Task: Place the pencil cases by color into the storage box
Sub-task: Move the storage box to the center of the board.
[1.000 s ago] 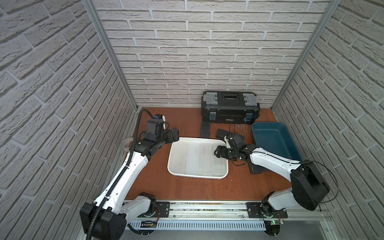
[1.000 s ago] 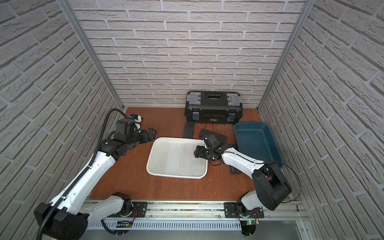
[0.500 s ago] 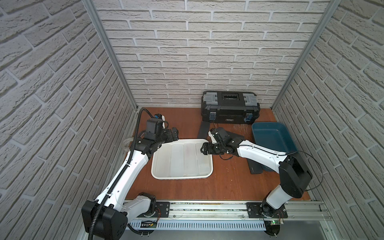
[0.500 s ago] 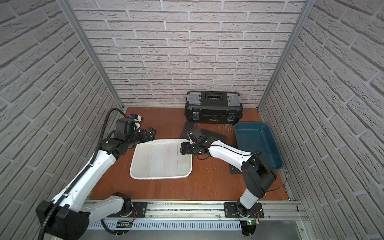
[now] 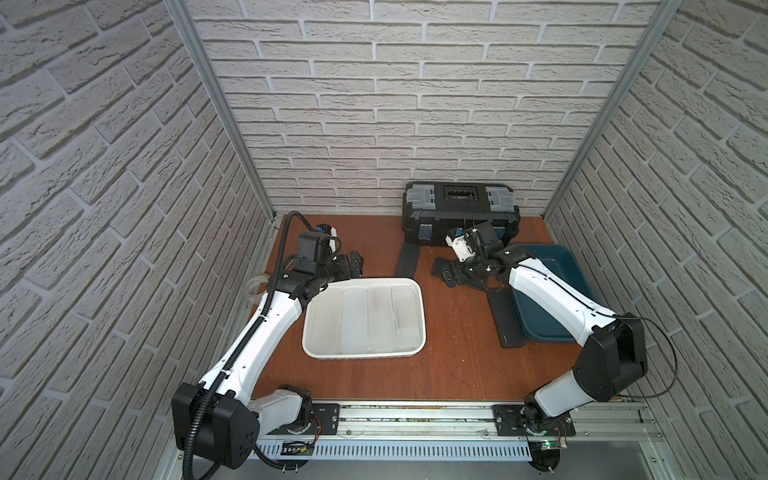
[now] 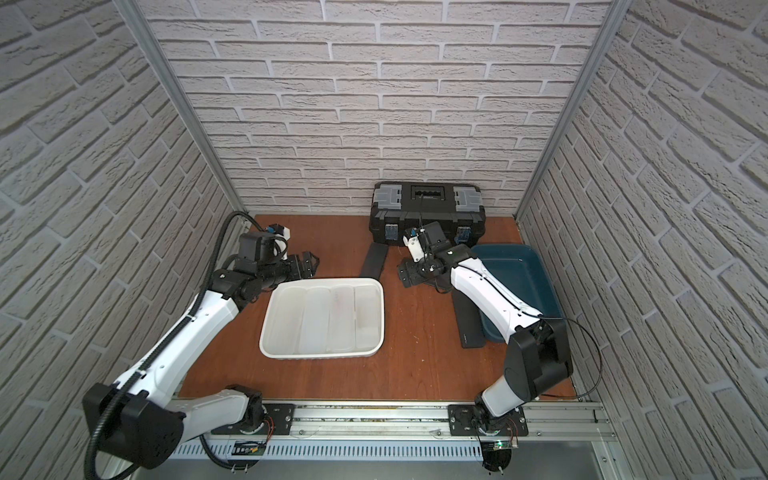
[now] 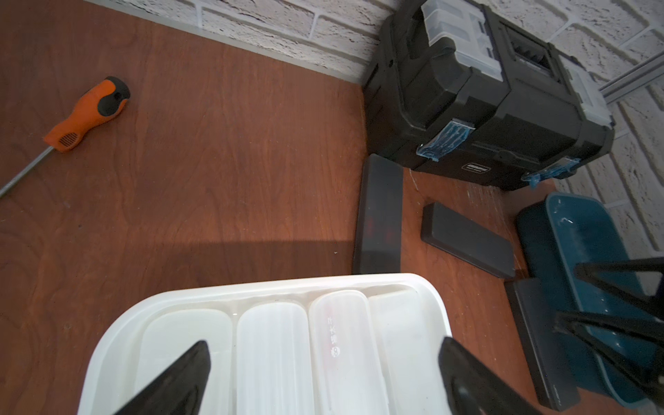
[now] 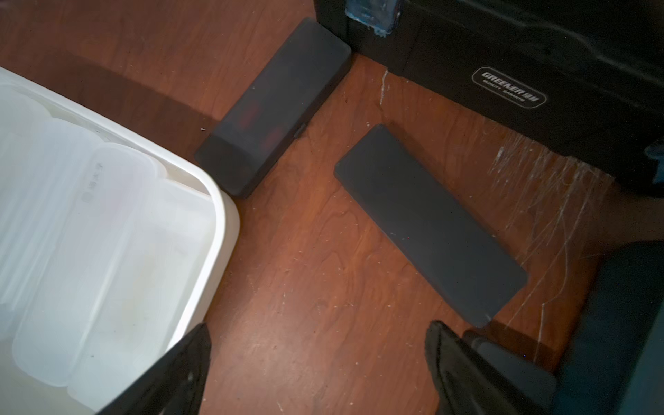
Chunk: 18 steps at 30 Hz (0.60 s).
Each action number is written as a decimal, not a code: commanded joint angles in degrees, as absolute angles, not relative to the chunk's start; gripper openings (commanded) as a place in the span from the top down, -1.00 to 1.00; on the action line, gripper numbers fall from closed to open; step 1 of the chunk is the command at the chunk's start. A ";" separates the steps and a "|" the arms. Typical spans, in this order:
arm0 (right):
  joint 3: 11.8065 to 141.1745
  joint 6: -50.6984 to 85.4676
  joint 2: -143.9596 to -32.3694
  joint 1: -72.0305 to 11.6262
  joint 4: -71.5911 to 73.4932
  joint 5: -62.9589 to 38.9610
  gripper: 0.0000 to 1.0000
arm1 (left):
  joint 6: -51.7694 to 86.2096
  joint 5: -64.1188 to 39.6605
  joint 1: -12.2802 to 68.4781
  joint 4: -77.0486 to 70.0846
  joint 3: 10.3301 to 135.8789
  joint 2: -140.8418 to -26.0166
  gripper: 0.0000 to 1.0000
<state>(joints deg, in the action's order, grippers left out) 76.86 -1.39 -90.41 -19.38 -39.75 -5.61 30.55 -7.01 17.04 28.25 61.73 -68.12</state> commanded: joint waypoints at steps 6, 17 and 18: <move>80.66 -22.42 -98.64 -16.20 -36.71 -7.50 -0.89 | 31.23 -11.17 20.21 21.62 59.53 -68.22 -0.97; 73.67 -32.86 -101.57 -10.52 -24.13 -11.05 -0.87 | 30.81 -10.28 21.53 20.18 58.24 -67.29 -0.96; 73.58 -35.00 -102.12 -10.31 -24.17 -10.74 -0.87 | 30.85 -10.28 21.53 20.06 58.10 -67.40 -0.97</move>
<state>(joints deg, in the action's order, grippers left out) 74.39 -29.58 -101.12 -10.85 -28.18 -9.78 30.92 -9.96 21.26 23.27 59.24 -68.14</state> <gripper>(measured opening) 0.937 0.983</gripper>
